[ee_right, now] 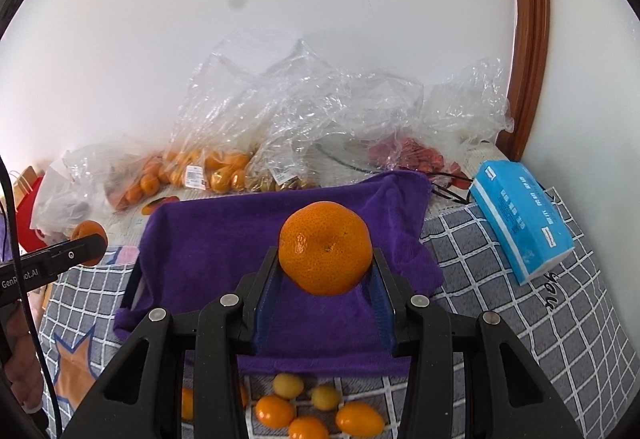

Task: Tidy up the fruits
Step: 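Lift both held oranges and carry them over the purple towel, then open both grippers to drop the oranges on the towel, then withdraw, then grasp a large orange with the right gripper while the left gripper grasps the small red fruit, then lift the orange and red fruit and carry both over the purple towel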

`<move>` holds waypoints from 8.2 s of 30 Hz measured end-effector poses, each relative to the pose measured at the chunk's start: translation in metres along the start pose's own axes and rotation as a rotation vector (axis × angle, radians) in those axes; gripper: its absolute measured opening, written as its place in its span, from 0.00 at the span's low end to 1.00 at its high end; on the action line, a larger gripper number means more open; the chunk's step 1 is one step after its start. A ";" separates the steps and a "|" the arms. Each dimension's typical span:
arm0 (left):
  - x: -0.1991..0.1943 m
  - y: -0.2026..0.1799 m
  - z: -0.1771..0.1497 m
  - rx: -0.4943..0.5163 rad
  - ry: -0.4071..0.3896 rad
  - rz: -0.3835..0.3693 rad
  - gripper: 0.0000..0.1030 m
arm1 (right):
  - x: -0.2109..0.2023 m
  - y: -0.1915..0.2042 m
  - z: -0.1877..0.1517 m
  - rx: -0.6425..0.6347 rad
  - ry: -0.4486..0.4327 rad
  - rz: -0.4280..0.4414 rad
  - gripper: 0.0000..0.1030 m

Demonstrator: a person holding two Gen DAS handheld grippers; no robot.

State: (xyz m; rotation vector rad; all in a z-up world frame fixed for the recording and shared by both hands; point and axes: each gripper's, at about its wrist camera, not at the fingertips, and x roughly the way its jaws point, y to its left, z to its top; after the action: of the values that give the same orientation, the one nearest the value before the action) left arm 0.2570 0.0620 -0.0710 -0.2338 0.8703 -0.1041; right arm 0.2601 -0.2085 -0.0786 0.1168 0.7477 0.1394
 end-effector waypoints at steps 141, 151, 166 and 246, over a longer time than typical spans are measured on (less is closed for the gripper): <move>0.012 -0.028 -0.162 0.053 0.035 -0.018 0.24 | 0.003 -0.057 -0.156 0.024 0.104 0.048 0.32; 0.006 -0.016 -0.164 -0.002 -0.023 -0.100 0.23 | 0.003 -0.052 -0.156 -0.006 0.102 -0.003 0.32; -0.018 -0.011 -0.164 -0.033 -0.174 -0.063 0.23 | -0.013 -0.059 -0.156 0.040 0.027 0.043 0.32; -0.024 -0.002 -0.078 -0.100 -0.200 0.042 0.23 | -0.017 -0.016 -0.065 -0.041 -0.091 0.064 0.32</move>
State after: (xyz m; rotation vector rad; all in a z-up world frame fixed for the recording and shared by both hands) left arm 0.1817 0.0519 -0.1007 -0.3141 0.6815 0.0018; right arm 0.2050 -0.2236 -0.1169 0.1076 0.6502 0.2084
